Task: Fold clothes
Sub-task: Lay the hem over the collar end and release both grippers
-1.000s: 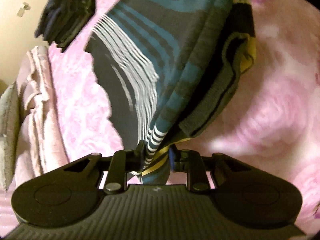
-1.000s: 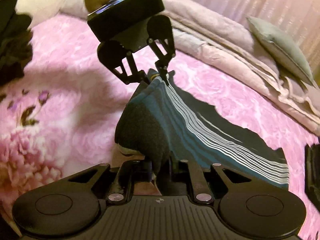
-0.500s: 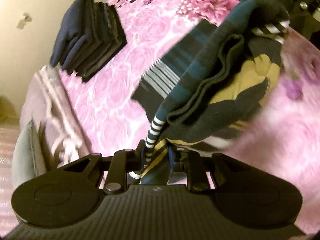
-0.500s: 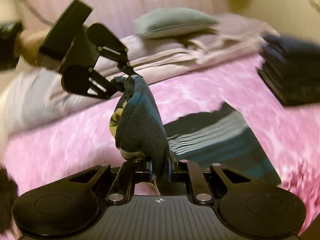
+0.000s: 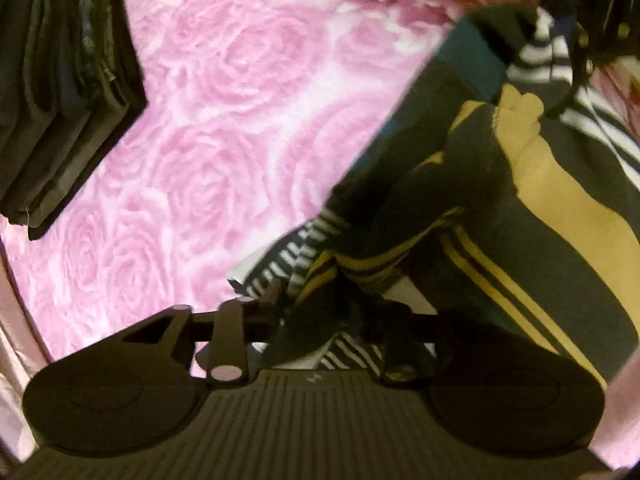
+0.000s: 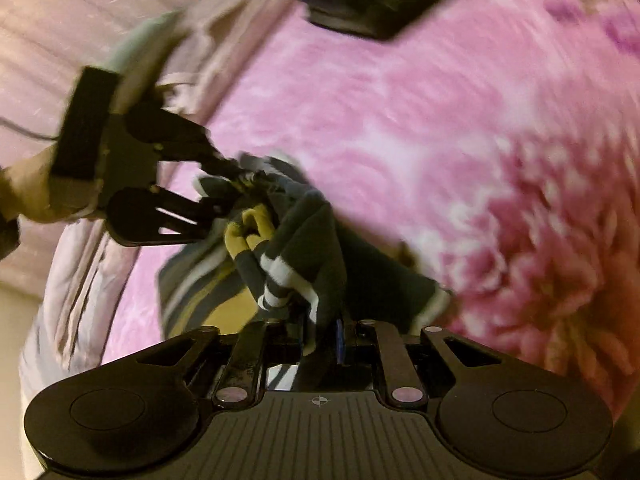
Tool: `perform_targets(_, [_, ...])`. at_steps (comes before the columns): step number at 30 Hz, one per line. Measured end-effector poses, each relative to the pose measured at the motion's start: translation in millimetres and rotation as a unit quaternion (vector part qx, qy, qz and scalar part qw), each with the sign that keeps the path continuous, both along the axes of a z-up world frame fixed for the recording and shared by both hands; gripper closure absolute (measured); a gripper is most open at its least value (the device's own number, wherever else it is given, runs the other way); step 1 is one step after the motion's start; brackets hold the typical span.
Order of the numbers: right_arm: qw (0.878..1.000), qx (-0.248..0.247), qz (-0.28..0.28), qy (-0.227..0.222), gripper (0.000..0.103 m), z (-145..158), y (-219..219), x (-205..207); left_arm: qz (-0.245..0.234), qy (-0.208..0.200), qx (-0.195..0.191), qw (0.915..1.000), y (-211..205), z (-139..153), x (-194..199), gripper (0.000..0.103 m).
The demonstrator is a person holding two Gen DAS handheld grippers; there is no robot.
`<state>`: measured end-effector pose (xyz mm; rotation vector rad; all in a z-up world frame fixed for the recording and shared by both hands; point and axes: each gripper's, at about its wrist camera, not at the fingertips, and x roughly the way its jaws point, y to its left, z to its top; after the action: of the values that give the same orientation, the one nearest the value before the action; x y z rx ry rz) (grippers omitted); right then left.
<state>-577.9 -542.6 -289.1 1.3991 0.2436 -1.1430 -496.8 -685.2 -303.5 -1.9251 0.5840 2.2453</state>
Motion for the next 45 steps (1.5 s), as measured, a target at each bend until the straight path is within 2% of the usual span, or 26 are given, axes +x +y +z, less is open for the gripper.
perform_targets(1, [1.0, 0.009, -0.011, -0.009, 0.081, -3.9, 1.7, -4.5, 0.015, 0.006, 0.009, 0.9998, -6.3, 3.5, 1.5, 0.062])
perform_targets(2, [1.0, 0.01, -0.016, -0.006, 0.068, -2.0, 4.3, -6.1, 0.031, 0.013, 0.018, 0.9993, -12.6, 7.4, 3.3, 0.058])
perform_targets(3, [1.0, 0.008, -0.019, -0.001, 0.06, 1.3, 7.0, -7.2, 0.051, 0.028, 0.025, 0.998, -18.7, 14.7, 8.4, 0.055])
perform_targets(5, [1.0, 0.004, -0.025, 0.01, 0.056, 7.8, 12.6, -9.4, 0.111, 0.059, 0.047, 0.991, -35.9, 31.2, 24.3, 0.055])
perform_targets(9, [0.999, -0.011, -0.04, 0.011, 0.056, 18.8, 16.1, -2.7, 0.222, 0.103, 0.083, 0.9661, -61.7, 52.6, 59.3, 0.055])
perform_targets(13, [0.997, 0.002, -0.078, -0.001, 0.056, 9.3, 6.1, 0.6, 0.289, 0.114, 0.112, 0.9439, -63.2, 42.4, 77.8, 0.057])
perform_targets(15, [0.994, 0.021, -0.103, -0.004, 0.078, 3.4, 4.9, -1.1, 0.299, 0.116, 0.117, 0.9398, -59.6, 32.9, 75.9, 0.058])
perform_targets(17, [0.991, 0.039, -0.127, -0.007, 0.083, -2.6, 3.7, -2.8, 0.313, 0.118, 0.114, 0.9354, -62.3, 21.5, 68.3, 0.06])
perform_targets(20, [0.99, 0.038, -0.135, 0.0, 0.085, -3.1, 13.6, -2.5, 0.334, 0.119, 0.109, 0.9285, -66.3, 4.4, 56.9, 0.058])
perform_targets(24, [0.986, 0.046, -0.16, -0.016, 0.085, -15.0, 22.5, -6.3, 0.361, 0.121, 0.102, 0.919, -71.4, -17.6, 41.9, 0.043])
perform_targets(28, [0.985, 0.047, -0.166, -0.024, 0.085, -14.6, 27.5, -8.2, 0.353, 0.112, 0.096, 0.9238, -71.3, -14.6, 39.5, 0.042])
perform_targets(32, [0.983, 0.047, -0.173, -0.033, 0.082, -14.3, 32.4, -10.1, 0.38, 0.107, 0.104, 0.9128, -76.7, -13.9, 40.6, 0.04])
perform_targets(34, [0.982, 0.048, -0.177, -0.037, 0.069, -14.1, 34.9, -11.0, 0.383, 0.114, 0.096, 0.9117, -73.5, -5.5, 45.6, 0.042])
perform_targets(35, [0.985, 0.038, -0.166, -0.025, 0.056, -7.7, 34.3, -10.3, 0.378, 0.12, 0.092, 0.9132, -70.0, -0.1, 49.8, 0.045])
perform_targets(36, [0.987, 0.03, -0.157, -0.004, 0.049, -0.6, 34.0, -7.9, 0.374, 0.126, 0.088, 0.9144, -66.4, 5.6, 54.4, 0.048])
perform_targets(37, [0.988, 0.026, -0.154, 0.013, 0.035, 5.2, 35.5, -5.9, 0.371, 0.133, 0.084, 0.9152, -62.1, 12.5, 62.0, 0.048])
perform_targets(39, [0.989, 0.023, -0.146, 0.013, 0.032, 10.9, 42.6, -1.6, 0.369, 0.144, 0.079, 0.9149, -53.1, 25.3, 79.1, 0.048])
perform_targets(42, [0.991, 0.023, -0.129, -0.002, 0.031, 11.8, 53.9, 11.1, 0.374, 0.158, 0.082, 0.9103, -37.3, 38.9, 111.0, 0.047])
perform_targets(45, [0.992, 0.026, -0.123, -0.007, 0.029, 0.8, 57.9, 25.8, 0.378, 0.146, 0.091, 0.9095, -20.4, 32.8, 133.9, 0.047])
